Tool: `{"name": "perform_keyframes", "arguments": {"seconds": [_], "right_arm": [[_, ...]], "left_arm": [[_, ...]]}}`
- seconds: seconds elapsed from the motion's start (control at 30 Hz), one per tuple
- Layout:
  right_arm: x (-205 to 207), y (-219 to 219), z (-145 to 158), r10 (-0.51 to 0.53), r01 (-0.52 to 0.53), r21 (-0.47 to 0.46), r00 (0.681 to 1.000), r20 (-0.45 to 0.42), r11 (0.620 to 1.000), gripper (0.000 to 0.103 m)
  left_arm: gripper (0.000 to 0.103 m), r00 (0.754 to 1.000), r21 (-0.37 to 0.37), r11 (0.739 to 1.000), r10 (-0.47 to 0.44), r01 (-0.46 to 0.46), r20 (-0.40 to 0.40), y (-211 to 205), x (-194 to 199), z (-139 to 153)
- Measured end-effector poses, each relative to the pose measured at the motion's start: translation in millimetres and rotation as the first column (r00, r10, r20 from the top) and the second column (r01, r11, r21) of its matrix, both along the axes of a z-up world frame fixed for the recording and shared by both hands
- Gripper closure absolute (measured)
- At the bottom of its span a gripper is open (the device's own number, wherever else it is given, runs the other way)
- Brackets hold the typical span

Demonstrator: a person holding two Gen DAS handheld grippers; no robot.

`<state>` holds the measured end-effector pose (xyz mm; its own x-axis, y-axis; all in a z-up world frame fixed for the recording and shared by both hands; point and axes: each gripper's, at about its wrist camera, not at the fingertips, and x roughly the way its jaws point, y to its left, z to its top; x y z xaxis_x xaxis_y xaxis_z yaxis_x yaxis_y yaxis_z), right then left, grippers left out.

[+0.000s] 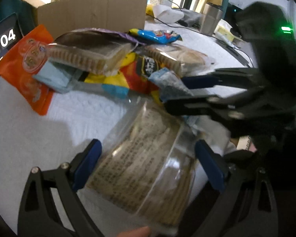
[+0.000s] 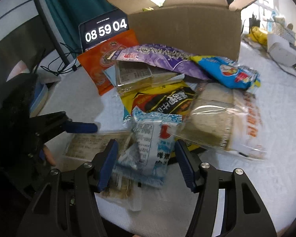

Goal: Organize snacks
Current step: 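Grasp the clear cracker bag with the left tool while the right grasps a blue-white packet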

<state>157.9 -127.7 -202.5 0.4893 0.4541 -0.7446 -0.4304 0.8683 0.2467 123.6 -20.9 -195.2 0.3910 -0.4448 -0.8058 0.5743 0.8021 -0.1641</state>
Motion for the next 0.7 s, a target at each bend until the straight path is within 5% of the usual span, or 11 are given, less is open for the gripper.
{"name": "perform_keyframes", "arguments": {"seconds": [0.07,0.13,0.27,0.47,0.7], "right_arm": [[5.8,1.5,-10.3,-0.014,0.013,-0.014,0.999,-0.036,1.000,0.040],[7.6,-2.1,-13.1,-0.028,0.028,0.008,0.999,-0.036,1.000,0.057],[6.1,-6.0,-9.6,-0.021,0.021,0.004,1.000,-0.023,1.000,0.066],[-2.2,-15.8,3.4,-0.022,0.022,-0.001,0.999,0.024,1.000,0.069],[-17.5,-32.4,29.5,-0.024,0.020,0.030,0.994,0.109,0.999,0.069]], "left_arm": [[0.006,1.000,-0.012,1.000,-0.013,0.013,0.005,4.0,-7.6,4.2],[0.006,1.000,-0.018,1.000,-0.022,0.023,0.022,6.0,-16.7,10.0],[0.006,0.998,0.024,0.998,-0.062,0.061,0.032,0.6,-24.8,3.9],[0.006,0.992,0.130,0.987,-0.107,0.098,0.061,-12.5,-28.9,-10.1],[0.019,0.998,0.045,0.999,-0.024,0.022,0.051,-1.5,-27.1,-6.3]]}}
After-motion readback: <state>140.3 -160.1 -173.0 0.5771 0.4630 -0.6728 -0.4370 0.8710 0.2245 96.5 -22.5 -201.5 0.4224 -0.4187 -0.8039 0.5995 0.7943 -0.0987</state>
